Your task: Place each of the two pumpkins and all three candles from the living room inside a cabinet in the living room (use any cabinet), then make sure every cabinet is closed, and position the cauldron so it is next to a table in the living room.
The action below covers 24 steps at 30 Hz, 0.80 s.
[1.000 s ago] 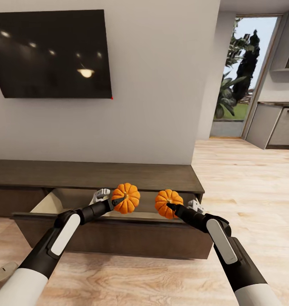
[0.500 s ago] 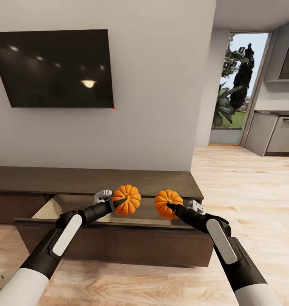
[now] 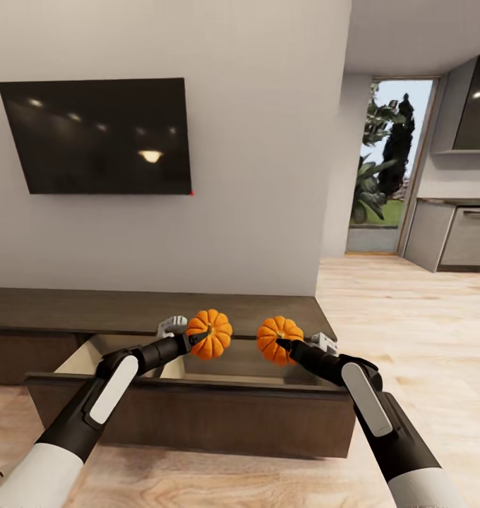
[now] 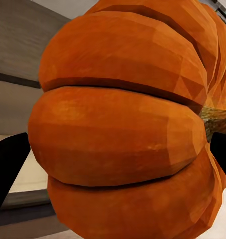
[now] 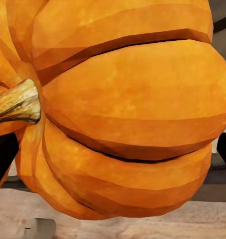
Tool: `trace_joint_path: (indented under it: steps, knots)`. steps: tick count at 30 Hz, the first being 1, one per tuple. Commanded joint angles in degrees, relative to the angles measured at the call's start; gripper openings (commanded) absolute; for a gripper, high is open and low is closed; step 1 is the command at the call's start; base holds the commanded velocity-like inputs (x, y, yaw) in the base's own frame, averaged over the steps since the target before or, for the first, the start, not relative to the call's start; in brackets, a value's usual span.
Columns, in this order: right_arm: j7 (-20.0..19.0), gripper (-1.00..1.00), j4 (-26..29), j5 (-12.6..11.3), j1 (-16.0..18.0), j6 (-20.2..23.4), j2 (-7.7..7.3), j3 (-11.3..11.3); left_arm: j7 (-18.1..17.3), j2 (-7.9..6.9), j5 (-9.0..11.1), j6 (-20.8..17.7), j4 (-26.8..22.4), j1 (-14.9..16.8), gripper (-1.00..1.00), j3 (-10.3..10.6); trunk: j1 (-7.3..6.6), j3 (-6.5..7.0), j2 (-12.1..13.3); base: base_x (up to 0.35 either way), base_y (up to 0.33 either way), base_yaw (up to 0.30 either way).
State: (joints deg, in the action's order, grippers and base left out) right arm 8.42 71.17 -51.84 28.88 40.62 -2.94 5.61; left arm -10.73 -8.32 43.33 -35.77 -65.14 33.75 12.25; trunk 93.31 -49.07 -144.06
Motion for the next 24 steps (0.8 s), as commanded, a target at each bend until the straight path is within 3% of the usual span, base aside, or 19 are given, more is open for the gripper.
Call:
trace_joint_path:
  steps: [1,12,18,24]
  knots:
    - [1.2,-1.00,-0.1,-0.6,0.1,0.1,-0.03,0.2,0.4,0.27,0.1,-0.2,0.2,0.1,-1.00,0.1,-0.03,0.16,0.0,0.000,0.000,0.000]
    - [3.8,-1.00,-1.4,-0.7,1.1,0.1,0.12,1.2,5.5,2.81,-0.2,0.0,2.2,0.2,-1.00,0.3,-0.32,2.60,0.1,0.000,0.000,0.000]
    - [4.0,-1.00,-2.5,-0.6,2.1,0.1,0.19,2.9,9.4,4.26,-0.1,1.4,3.5,0.2,-1.00,4.4,-0.47,3.93,0.2,0.000,0.000,0.000]
    - [6.0,-1.00,-3.2,-0.6,2.5,0.1,0.33,3.3,10.8,4.48,0.0,2.0,3.8,0.2,-1.00,5.3,-0.60,5.03,0.3,0.000,0.000,0.000]
